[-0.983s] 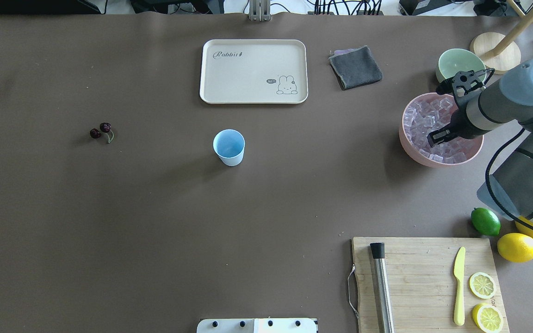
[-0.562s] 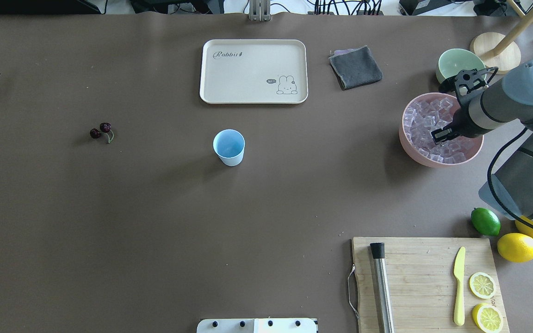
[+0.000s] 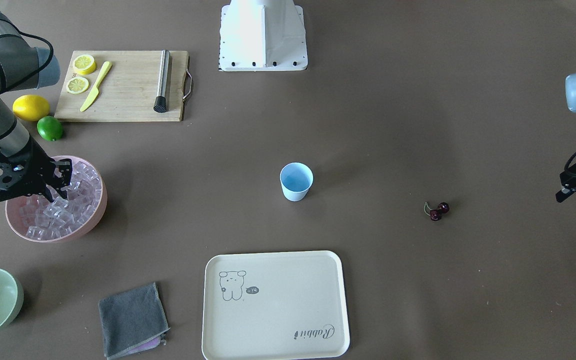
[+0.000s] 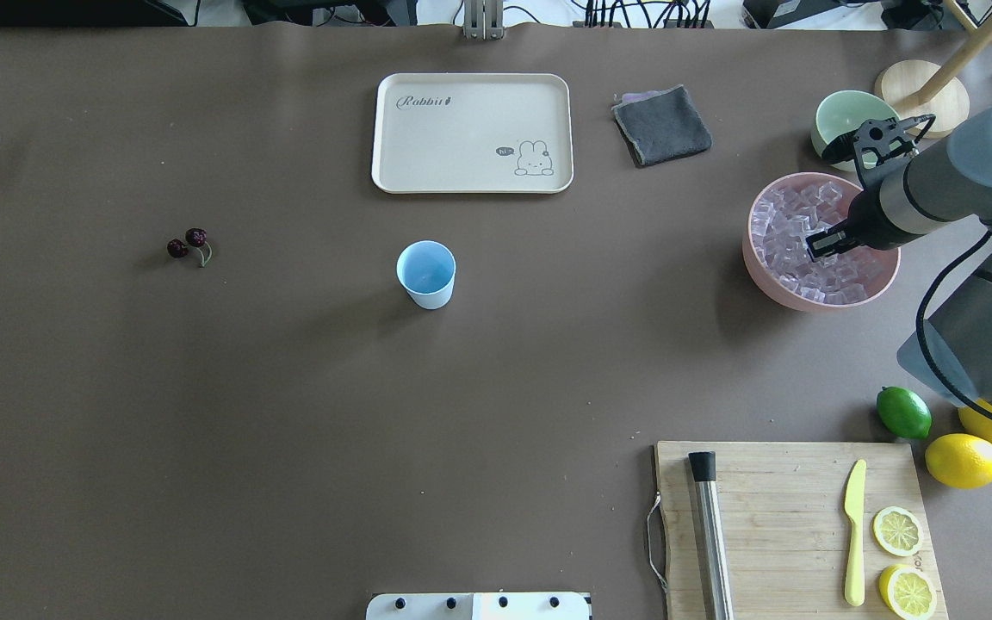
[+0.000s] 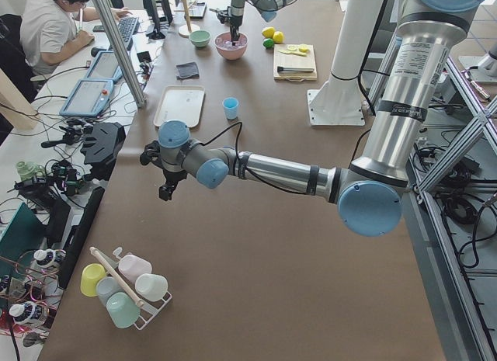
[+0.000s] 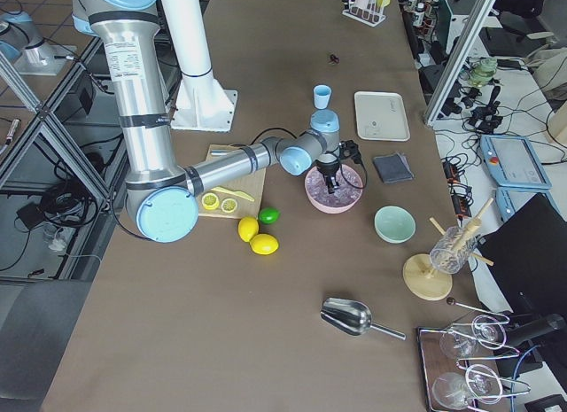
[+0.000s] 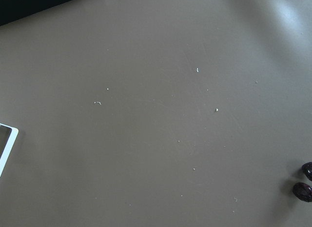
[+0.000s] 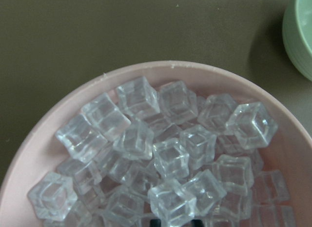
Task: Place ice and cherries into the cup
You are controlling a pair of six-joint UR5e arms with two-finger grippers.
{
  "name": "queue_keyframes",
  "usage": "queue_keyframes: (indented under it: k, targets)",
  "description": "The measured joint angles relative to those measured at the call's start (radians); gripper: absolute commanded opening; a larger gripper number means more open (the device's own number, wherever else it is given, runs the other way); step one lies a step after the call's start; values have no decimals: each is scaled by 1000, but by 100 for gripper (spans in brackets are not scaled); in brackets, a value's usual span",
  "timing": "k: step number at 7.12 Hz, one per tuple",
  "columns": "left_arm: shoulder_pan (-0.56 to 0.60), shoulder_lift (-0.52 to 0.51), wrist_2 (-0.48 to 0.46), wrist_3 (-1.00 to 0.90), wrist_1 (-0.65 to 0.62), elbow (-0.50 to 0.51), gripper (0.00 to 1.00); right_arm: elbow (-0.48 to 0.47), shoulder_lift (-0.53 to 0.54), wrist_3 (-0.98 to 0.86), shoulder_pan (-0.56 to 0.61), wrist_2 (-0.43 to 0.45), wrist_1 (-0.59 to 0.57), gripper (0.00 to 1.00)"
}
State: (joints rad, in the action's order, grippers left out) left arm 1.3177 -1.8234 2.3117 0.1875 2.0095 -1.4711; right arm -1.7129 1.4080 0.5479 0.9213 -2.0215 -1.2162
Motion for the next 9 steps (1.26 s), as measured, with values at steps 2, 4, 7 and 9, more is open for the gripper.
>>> queue_keyframes:
  k: [2,4,7,9]
  targets:
    - [0,0,0,1,0,0,98,-45,-8,1,29,-14,-33,0]
    - [-3,-2,0,1,0,0,98,-158,-121,7,76,-75,-277,0]
    - [-9,-5,-11,1,0,3,98,-118,-488,200,-37,-29,-568,0]
    - [-15,-6,-28,8,4,4,98,32,-663,375,-167,72,-485,0]
